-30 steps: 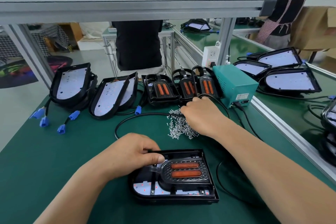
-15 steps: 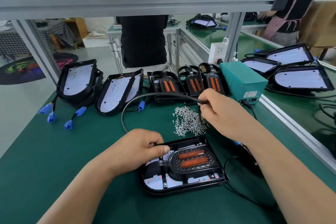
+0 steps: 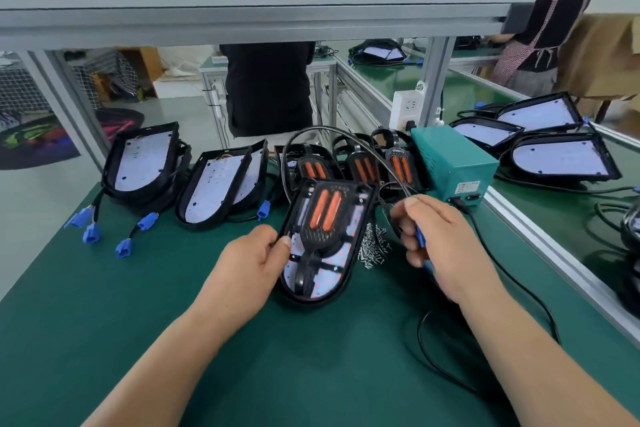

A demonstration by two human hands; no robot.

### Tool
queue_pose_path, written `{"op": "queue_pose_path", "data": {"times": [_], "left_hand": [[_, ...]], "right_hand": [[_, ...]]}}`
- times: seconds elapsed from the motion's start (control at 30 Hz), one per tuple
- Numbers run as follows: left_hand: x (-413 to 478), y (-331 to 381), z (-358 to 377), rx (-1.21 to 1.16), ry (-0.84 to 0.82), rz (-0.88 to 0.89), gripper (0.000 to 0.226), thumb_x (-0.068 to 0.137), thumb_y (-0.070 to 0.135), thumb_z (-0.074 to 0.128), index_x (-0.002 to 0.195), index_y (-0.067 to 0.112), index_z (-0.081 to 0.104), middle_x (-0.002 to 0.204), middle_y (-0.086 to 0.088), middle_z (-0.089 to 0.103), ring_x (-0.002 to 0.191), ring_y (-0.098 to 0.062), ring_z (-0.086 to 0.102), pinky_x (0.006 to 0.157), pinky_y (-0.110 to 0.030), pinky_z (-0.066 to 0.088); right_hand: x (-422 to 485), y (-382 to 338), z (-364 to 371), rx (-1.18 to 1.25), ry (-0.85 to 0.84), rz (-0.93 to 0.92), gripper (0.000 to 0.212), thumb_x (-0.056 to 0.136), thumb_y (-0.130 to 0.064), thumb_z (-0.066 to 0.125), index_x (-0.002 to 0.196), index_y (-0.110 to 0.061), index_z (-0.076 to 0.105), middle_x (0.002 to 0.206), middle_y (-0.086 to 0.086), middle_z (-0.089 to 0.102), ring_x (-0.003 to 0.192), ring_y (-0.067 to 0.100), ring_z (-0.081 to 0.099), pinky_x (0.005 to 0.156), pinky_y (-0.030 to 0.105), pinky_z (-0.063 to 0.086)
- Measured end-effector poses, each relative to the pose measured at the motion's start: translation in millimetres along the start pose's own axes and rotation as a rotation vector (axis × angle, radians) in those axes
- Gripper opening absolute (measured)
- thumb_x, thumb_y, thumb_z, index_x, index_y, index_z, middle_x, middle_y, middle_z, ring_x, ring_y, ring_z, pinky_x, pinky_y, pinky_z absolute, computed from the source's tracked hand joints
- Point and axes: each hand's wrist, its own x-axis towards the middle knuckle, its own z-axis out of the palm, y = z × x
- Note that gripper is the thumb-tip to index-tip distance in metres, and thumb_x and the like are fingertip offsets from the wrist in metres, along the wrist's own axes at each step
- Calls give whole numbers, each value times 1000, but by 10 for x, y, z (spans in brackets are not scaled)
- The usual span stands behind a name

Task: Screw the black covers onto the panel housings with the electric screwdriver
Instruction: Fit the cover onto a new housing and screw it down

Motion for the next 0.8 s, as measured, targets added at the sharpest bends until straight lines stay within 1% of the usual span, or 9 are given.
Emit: {"op": "queue_pose_path", "data": {"times": [0.07, 0.13, 0.2, 0.3, 0.4, 0.53, 0.67, 0.73, 0.8], "left_hand": [[-10, 23, 72, -68, 66, -49, 42, 105, 38, 57, 80, 7, 46, 56, 8, 39, 52, -9, 31, 48, -24, 33], [-42, 72, 153, -120, 93, -69, 43, 104, 40, 57, 76, 11, 43, 56, 10, 39, 52, -8, 31, 48, -23, 34], [-71, 116, 228, -174, 106, -83, 43, 104, 38, 57, 72, 16, 39, 55, 12, 37, 52, -8, 32, 49, -21, 34], [-88, 132, 311, -217, 123, -117, 43, 105, 39, 57, 74, 12, 41, 57, 12, 38, 54, -7, 32, 49, -23, 32], [-80, 135, 362, -275, 116, -148, 43, 105, 41, 57, 75, 14, 43, 60, 6, 43, 57, -13, 37, 54, -38, 36], [-70, 111, 357, -313, 45, -150, 44, 105, 42, 59, 69, 27, 39, 57, 7, 37, 56, -17, 32, 53, -40, 31], [-64, 90, 300, -374, -36, -88, 51, 94, 63, 59, 75, 20, 39, 62, 7, 32, 59, -16, 29, 53, -36, 28], [-83, 86, 293, -447, -61, -61, 59, 89, 73, 55, 78, 16, 42, 65, 6, 32, 59, -15, 29, 51, -31, 28], [-103, 71, 296, -520, -76, -70, 58, 95, 74, 50, 81, 18, 57, 67, 4, 35, 57, -13, 31, 48, -24, 30]], "right_hand": [[-35, 8, 92, 65, -46, 41, 53, 91, -67, 61, 90, -15, 69, 75, 0, 45, 61, 15, 41, 46, 28, 34], [-99, 21, 235, -59, -93, 17, 72, 80, -89, 61, 88, -17, 60, 72, -5, 42, 61, 13, 38, 49, 27, 35], [-163, 17, 350, -144, -124, -27, 72, 77, -95, 57, 82, -24, 48, 68, -12, 37, 61, 11, 36, 54, 28, 38], [-180, -13, 373, -152, -173, -37, 46, 90, -77, 52, 82, -31, 50, 70, -16, 45, 64, 6, 44, 65, 32, 41], [-213, -18, 384, -130, -311, -1, 22, 87, -61, 58, 99, -44, 65, 81, -25, 61, 69, -7, 54, 63, 15, 44], [-255, -27, 386, -104, -304, 70, 35, 77, -55, 56, 106, -38, 68, 80, -11, 53, 66, 6, 47, 58, 20, 42], [-247, -76, 306, -148, -218, 33, 34, 84, -45, 53, 107, -26, 68, 73, -2, 48, 62, 17, 43, 53, 33, 35], [-237, -80, 213, -196, -176, -29, 29, 89, -40, 50, 106, -22, 66, 71, -6, 43, 63, 14, 37, 56, 33, 32], [-236, -99, 112, -214, -156, -93, 25, 94, -34, 48, 108, -25, 67, 68, -17, 46, 61, 6, 38, 56, 23, 35]]}}
